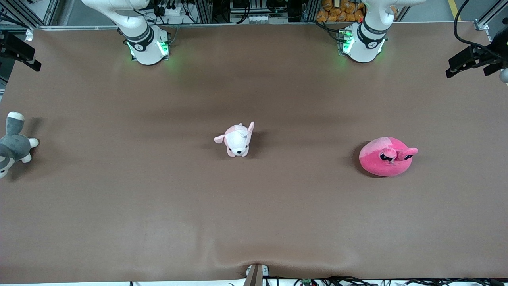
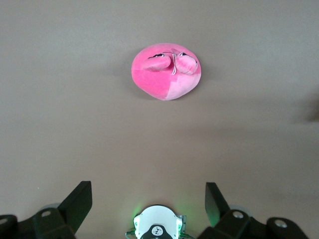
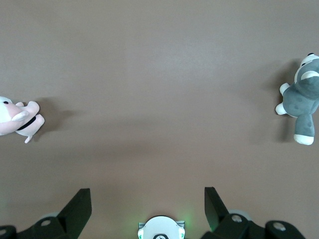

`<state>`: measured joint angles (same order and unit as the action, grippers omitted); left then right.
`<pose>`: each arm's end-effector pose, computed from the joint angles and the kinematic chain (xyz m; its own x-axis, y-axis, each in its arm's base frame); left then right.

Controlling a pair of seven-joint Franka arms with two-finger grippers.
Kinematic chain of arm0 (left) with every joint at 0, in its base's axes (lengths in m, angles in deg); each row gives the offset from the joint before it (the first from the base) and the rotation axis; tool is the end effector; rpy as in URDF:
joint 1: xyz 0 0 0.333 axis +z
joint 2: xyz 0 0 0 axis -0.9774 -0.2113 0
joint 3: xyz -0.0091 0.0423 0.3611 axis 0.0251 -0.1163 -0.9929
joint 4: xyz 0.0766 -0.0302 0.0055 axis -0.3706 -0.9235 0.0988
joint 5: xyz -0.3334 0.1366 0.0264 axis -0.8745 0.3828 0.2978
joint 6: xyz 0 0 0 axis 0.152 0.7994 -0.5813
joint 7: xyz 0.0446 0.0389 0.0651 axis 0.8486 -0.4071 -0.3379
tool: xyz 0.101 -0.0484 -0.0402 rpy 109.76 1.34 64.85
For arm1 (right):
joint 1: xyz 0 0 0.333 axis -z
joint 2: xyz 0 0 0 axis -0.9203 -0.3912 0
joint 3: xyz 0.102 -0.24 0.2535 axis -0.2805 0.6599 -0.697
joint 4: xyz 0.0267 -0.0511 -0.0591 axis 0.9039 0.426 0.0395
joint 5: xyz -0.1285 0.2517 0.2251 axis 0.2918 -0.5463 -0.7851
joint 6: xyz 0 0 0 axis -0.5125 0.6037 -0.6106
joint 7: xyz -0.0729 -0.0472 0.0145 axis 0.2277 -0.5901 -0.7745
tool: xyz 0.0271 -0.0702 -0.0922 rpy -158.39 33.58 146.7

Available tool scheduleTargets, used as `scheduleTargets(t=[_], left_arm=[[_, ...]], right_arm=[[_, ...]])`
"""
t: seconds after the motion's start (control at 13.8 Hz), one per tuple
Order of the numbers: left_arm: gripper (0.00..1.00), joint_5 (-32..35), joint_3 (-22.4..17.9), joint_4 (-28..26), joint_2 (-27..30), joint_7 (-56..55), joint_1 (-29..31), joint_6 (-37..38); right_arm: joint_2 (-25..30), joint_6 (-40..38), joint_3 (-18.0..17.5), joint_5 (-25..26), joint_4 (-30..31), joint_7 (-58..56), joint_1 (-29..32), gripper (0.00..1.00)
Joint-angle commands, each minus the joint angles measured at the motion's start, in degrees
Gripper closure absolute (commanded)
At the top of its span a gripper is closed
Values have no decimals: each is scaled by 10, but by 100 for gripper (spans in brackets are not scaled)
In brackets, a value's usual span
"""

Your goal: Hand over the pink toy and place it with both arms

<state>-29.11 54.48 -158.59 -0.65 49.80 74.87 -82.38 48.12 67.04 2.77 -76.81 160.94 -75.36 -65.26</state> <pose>0.4621 -0.0036 0.6992 0.9963 0.0459 -0.0729 0.0427 -0.9981 -0.0441 0.4665 -0.0104 0.7488 0.9979 -0.0355 -0.0544 -0.0356 -0.9994 -0.0011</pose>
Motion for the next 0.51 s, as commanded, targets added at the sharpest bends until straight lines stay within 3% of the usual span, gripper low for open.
scheduleTargets(t=[0.0,0.43], left_arm=[[0,12,2,16,-4,13,0,16],[0,35,-1,35,-11,10,-1,16]], right_arm=[[1,-2,-7,-13,-1,-7,13,0],[1,-3,-6,-24,-1,-7,15,0]])
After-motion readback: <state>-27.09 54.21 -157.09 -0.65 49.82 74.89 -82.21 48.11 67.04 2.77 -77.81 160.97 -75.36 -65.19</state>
